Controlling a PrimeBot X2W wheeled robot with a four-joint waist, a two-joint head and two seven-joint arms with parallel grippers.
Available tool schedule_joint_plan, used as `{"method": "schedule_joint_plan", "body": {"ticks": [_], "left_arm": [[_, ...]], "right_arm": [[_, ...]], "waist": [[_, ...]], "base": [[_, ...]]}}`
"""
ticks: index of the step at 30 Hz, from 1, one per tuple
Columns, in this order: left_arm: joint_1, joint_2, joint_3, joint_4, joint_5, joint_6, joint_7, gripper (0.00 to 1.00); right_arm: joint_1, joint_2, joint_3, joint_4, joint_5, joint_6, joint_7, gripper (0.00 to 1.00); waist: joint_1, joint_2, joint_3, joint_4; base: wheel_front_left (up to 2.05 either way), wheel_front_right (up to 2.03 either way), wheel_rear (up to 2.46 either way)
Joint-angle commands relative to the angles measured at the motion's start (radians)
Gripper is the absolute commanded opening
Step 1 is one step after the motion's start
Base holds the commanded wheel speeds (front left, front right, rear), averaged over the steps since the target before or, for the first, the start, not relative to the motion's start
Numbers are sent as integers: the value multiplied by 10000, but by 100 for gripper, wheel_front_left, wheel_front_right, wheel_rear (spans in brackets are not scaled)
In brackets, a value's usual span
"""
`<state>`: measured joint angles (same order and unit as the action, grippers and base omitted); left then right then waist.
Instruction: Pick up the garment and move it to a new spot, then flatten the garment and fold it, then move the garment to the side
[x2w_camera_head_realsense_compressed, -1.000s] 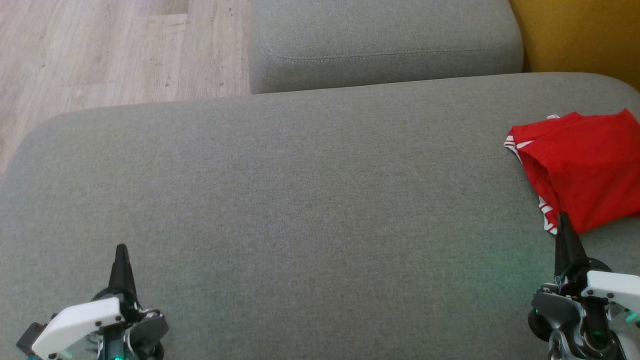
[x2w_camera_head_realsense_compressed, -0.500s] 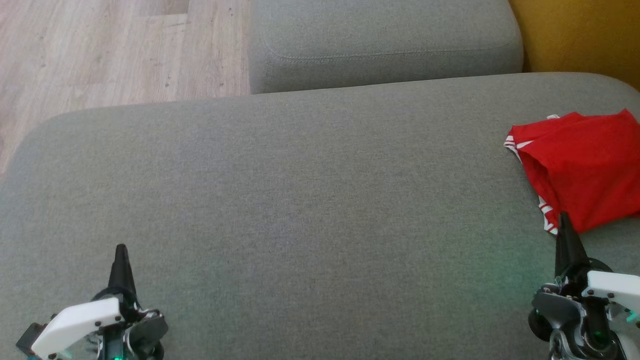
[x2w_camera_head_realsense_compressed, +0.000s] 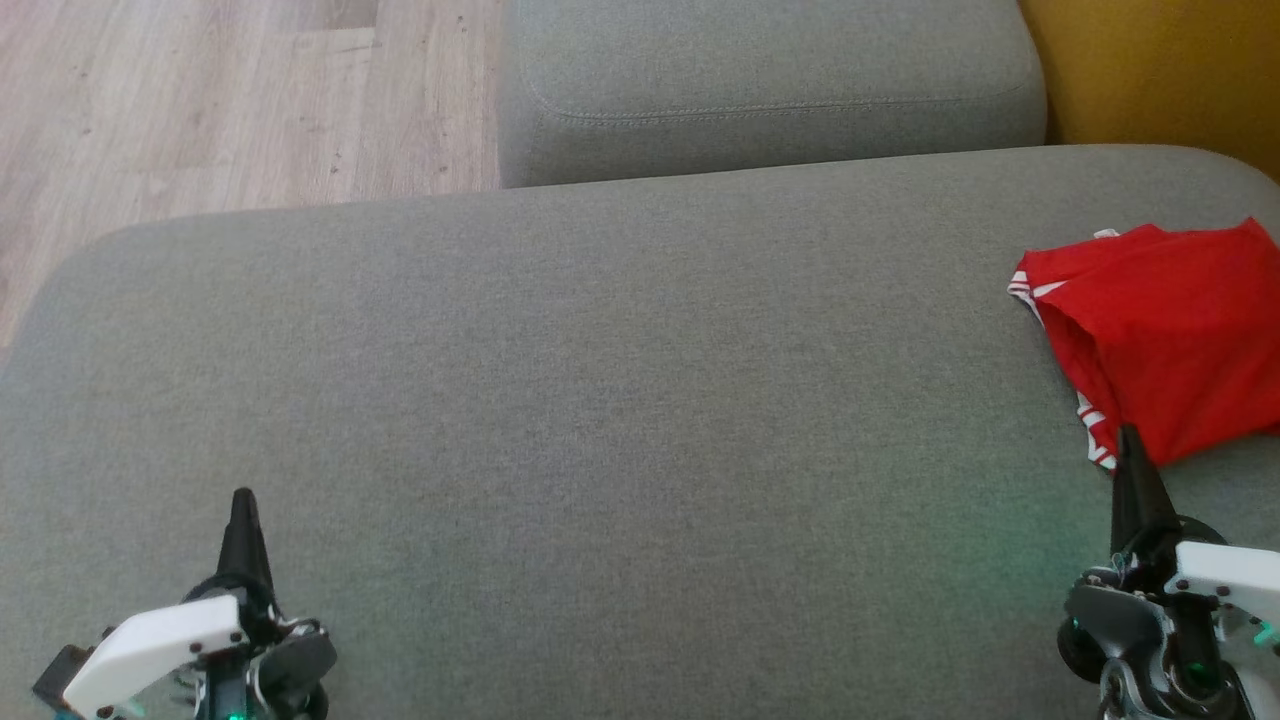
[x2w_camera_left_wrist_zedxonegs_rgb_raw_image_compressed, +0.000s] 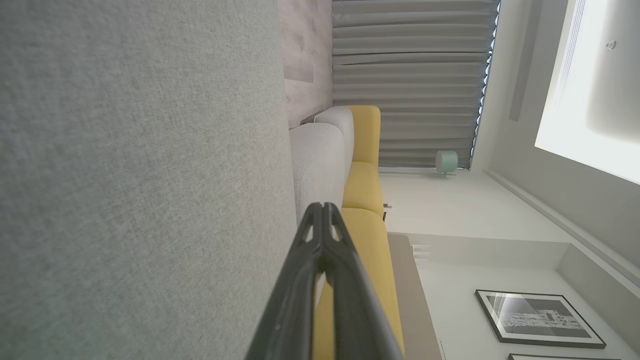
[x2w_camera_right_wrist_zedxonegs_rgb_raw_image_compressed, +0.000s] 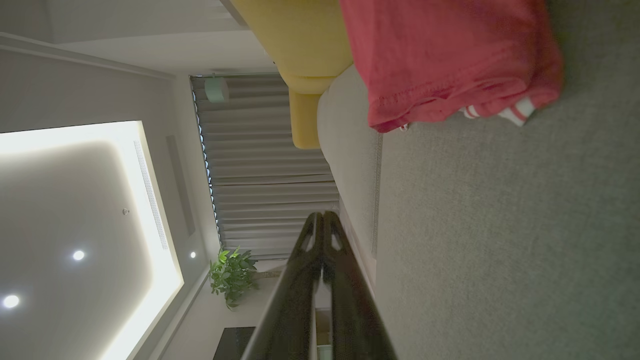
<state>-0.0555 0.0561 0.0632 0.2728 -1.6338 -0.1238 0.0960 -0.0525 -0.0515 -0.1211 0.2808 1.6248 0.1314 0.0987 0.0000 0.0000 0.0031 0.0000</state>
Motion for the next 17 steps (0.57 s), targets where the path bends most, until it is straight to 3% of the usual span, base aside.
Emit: {"method": "schedule_joint_plan", "body": {"ticks": [1,17], "left_arm": [[-511,64,340,-283,114,-69,39,0],[-513,41,373,-282,142,-69,65,0]], "right_arm": [[-544,-67,178,-366,-75,-7,61,0],[-546,-52,155,-365,-94,-7,79,0]], "waist": [[0,0,0,0],[0,0,0,0]], "base": [[0,0,0],[0,0,0]]}}
